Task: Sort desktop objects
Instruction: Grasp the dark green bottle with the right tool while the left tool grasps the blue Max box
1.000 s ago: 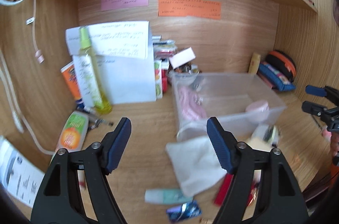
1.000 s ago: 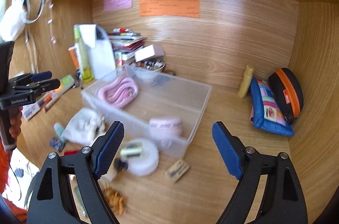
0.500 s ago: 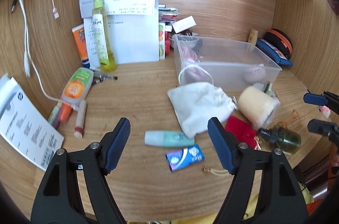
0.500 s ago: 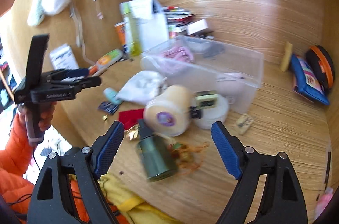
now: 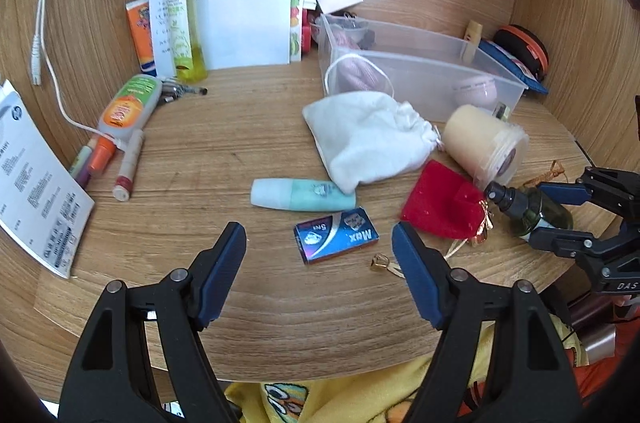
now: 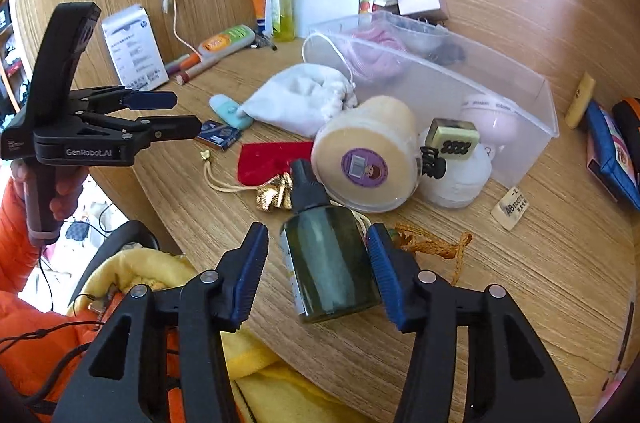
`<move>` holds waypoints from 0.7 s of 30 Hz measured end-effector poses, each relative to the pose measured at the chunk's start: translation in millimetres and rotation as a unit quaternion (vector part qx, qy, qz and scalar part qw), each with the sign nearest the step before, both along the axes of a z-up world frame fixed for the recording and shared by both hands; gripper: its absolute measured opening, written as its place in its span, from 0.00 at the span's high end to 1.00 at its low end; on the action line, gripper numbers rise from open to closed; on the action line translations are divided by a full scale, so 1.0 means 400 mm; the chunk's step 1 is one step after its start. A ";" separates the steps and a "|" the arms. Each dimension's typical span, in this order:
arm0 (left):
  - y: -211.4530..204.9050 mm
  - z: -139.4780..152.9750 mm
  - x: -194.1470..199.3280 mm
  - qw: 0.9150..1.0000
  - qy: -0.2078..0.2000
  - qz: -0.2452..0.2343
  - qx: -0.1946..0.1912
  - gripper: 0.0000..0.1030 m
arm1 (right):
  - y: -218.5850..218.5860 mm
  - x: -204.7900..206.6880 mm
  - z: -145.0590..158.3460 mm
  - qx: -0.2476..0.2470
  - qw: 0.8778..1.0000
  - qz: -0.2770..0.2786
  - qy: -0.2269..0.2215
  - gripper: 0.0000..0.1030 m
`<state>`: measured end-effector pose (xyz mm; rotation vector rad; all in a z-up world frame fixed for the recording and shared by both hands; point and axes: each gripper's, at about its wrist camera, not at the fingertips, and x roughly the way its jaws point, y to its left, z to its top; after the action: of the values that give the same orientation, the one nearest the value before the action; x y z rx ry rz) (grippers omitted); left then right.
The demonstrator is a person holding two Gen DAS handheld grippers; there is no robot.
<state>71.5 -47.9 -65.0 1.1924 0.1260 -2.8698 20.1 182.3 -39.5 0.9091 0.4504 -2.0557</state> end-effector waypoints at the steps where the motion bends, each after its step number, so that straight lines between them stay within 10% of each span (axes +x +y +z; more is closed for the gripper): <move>1: 0.003 -0.006 -0.005 1.000 -0.003 -0.002 0.000 0.27 | -0.002 -0.004 -0.007 0.004 1.000 -0.001 -0.002 0.54; 15: 0.019 -0.053 -0.053 1.000 -0.024 0.008 -0.010 0.28 | 0.012 -0.002 0.031 -0.037 0.999 0.016 -0.003 0.62; 21: 0.041 -0.055 -0.048 0.999 -0.009 -0.001 -0.042 0.49 | 0.019 -0.006 0.053 -0.038 0.999 0.009 0.012 0.64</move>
<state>52.4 -31.6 -86.9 1.2028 0.0047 -2.8344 17.7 189.9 -18.2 0.8323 0.3902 -2.0548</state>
